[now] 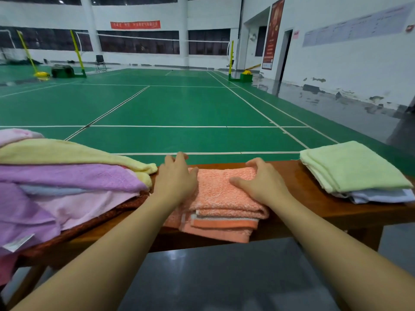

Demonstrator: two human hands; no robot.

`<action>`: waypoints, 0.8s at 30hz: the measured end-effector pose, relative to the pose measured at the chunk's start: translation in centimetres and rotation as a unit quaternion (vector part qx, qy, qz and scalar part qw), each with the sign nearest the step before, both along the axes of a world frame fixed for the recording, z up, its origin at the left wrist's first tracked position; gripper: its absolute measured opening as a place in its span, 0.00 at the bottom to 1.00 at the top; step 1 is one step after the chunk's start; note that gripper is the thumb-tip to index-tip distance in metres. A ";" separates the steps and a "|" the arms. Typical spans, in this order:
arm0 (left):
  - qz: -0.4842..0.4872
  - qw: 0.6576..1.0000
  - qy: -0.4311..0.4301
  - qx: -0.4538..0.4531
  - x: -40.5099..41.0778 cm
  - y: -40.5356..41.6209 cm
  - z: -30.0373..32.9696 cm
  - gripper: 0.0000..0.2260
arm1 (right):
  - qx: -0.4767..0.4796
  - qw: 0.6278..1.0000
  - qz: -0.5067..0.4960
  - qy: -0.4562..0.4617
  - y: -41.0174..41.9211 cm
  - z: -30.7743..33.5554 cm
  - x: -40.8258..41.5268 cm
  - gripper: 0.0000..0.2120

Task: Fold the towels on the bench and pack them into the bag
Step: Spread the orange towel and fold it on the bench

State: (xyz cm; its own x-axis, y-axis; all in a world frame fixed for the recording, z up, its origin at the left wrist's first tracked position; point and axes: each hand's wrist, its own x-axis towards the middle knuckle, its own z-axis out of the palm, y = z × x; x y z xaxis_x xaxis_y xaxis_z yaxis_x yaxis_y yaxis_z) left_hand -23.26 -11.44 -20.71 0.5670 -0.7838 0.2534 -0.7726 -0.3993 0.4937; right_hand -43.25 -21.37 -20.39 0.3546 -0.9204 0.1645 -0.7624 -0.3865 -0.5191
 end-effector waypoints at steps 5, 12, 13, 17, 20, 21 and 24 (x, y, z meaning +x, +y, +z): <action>-0.303 0.949 0.070 0.040 -3.5 1.8 3.6 0.16 | -0.123 0.984 0.111 -0.059 -0.6 0.1 -0.6 0.12; -0.347 0.912 -0.093 0.199 -3.1 1.5 2.8 0.21 | -0.070 0.963 0.202 0.162 -0.1 -0.1 -0.3 0.21; -0.323 0.916 -0.143 0.191 -2.7 1.4 3.0 0.21 | -0.077 0.963 0.187 0.177 0.1 0.2 -0.2 0.22; -0.209 0.950 -0.171 0.156 0.0 1.6 2.8 0.22 | -0.050 0.967 0.162 0.190 0.8 0.8 -0.2 0.21; -0.175 0.977 0.002 0.121 1.4 2.1 2.2 0.22 | -0.037 0.975 0.163 0.144 1.3 0.8 0.2 0.23; -0.158 0.981 0.048 0.100 1.5 2.1 2.0 0.20 | -0.042 0.979 0.151 0.129 1.4 0.7 0.3 0.24; -0.034 0.998 0.039 0.021 1.3 1.2 1.1 0.11 | -0.060 0.995 0.063 0.049 0.7 0.1 0.4 0.22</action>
State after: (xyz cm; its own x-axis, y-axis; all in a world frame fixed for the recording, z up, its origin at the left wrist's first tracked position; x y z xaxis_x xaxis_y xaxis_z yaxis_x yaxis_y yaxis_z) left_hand -21.96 -10.26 -19.60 0.5282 -0.8305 0.1768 -0.7583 -0.3677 0.5384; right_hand -42.84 -20.70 -20.29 0.4861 -0.8430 0.2304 -0.7482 -0.5377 -0.3887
